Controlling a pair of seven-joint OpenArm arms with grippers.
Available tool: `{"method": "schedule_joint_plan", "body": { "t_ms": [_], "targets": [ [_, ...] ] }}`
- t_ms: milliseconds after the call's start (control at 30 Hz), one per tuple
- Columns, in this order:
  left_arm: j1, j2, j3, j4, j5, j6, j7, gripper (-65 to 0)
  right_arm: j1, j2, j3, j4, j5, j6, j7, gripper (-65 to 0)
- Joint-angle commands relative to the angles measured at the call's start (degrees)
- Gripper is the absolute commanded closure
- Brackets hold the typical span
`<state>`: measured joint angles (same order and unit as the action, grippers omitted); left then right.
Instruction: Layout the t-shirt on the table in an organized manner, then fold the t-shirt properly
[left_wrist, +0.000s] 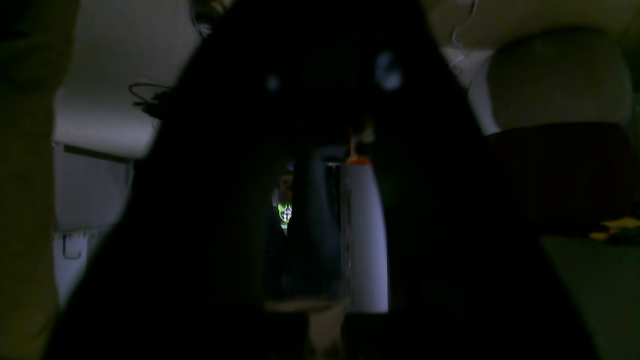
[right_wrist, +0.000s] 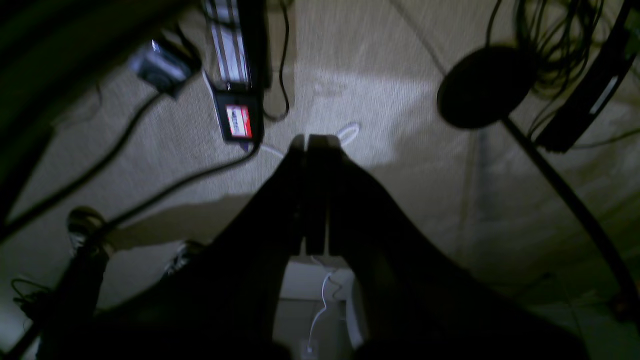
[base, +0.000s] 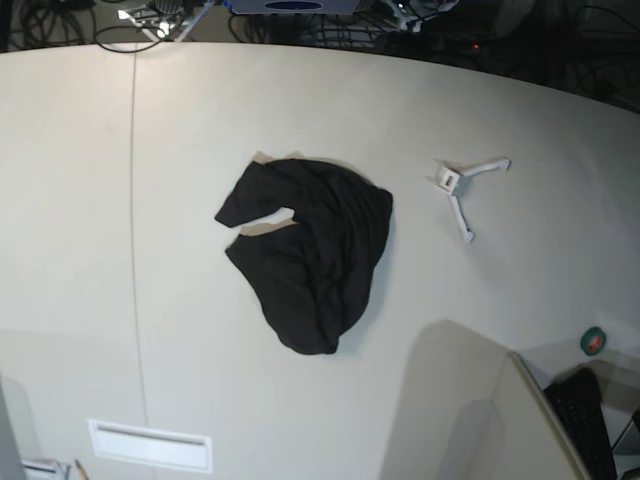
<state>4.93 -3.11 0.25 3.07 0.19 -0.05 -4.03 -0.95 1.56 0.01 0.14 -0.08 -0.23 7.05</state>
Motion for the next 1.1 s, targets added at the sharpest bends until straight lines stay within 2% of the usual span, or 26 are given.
{"method": "schedule_joint_plan", "body": {
  "t_ms": [0, 1067],
  "targets": [
    [0.39, 0.08, 0.23, -0.04, 0.47, 0.1, 0.03, -0.2, -0.59, 0.15, 0.03, -0.1, -0.06, -0.17, -0.15, 0.0],
    [-1.19, 0.08, 0.32, -0.13, 0.39, 0.1, 0.21, 0.0, 1.43, 0.06, 0.12, -0.01, 0.03, -0.17, -0.06, 0.0]
  ]
}}
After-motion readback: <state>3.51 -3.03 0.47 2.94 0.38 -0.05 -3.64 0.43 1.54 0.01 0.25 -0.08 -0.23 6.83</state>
